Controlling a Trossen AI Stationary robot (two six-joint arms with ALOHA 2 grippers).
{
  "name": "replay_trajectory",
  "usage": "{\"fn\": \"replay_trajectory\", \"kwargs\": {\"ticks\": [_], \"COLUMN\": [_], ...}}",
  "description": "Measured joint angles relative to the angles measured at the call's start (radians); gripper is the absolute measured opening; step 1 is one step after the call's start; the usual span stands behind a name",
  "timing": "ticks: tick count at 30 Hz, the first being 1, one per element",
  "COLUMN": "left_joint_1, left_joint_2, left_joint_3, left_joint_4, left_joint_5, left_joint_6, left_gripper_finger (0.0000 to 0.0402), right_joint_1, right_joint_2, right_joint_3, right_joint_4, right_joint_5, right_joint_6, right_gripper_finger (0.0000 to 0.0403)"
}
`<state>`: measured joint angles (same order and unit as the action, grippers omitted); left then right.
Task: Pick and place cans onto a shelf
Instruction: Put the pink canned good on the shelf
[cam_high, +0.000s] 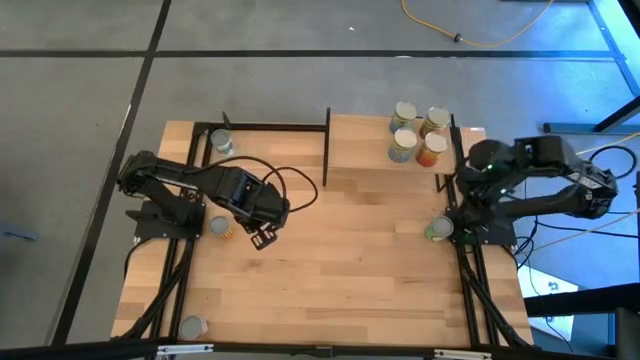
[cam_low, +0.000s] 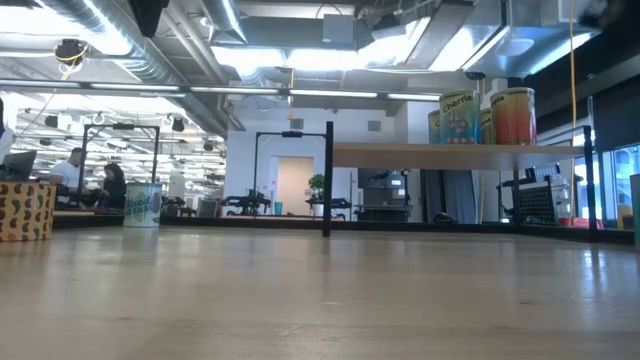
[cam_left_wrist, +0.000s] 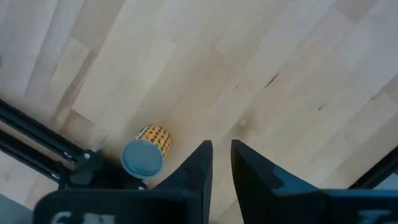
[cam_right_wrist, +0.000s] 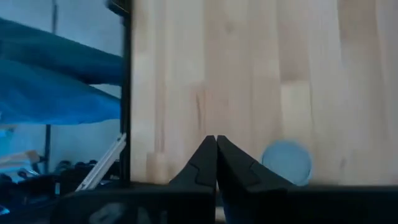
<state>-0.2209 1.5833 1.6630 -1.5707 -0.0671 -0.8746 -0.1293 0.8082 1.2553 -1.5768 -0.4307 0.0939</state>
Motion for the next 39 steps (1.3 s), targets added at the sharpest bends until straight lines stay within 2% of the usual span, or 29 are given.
{"fn": "replay_trajectory", "kwargs": {"ticks": [5, 13, 19, 28, 35, 39], "left_joint_1": [0.0, 0.0, 0.0, 0.0, 0.0, 0.0], "left_joint_2": [0.0, 0.0, 0.0, 0.0, 0.0, 0.0], "left_joint_3": [0.0, 0.0, 0.0, 0.0, 0.0, 0.0], "left_joint_4": [0.0, 0.0, 0.0, 0.0, 0.0, 0.0], "left_joint_5": [0.001, 0.002, 0.002, 0.002, 0.002, 0.002], "left_joint_6": [0.018, 0.018, 0.018, 0.02, 0.021, 0.021], "left_gripper_finger": [0.005, 0.005, 0.0052, 0.0049, 0.0049, 0.0049], "right_joint_1": [-0.001, -0.001, 0.0, 0.0, 0.003, 0.003], "right_joint_2": [-0.018, -0.019, -0.012, 0.085, 0.191, 0.238], "right_joint_3": [-0.163, -0.377, -0.493, -0.488, -0.488, -0.487], "right_joint_4": [0.008, 0.04, 0.142, 0.198, 0.197, 0.219], "right_joint_5": [0.015, 0.019, 0.057, 0.173, 0.212, 0.212], "right_joint_6": [0.132, 0.135, 0.134, 0.209, 0.404, 0.425], "right_gripper_finger": [0.0008, 0.0053, 0.0058, 0.0057, 0.0057, 0.0057]}}
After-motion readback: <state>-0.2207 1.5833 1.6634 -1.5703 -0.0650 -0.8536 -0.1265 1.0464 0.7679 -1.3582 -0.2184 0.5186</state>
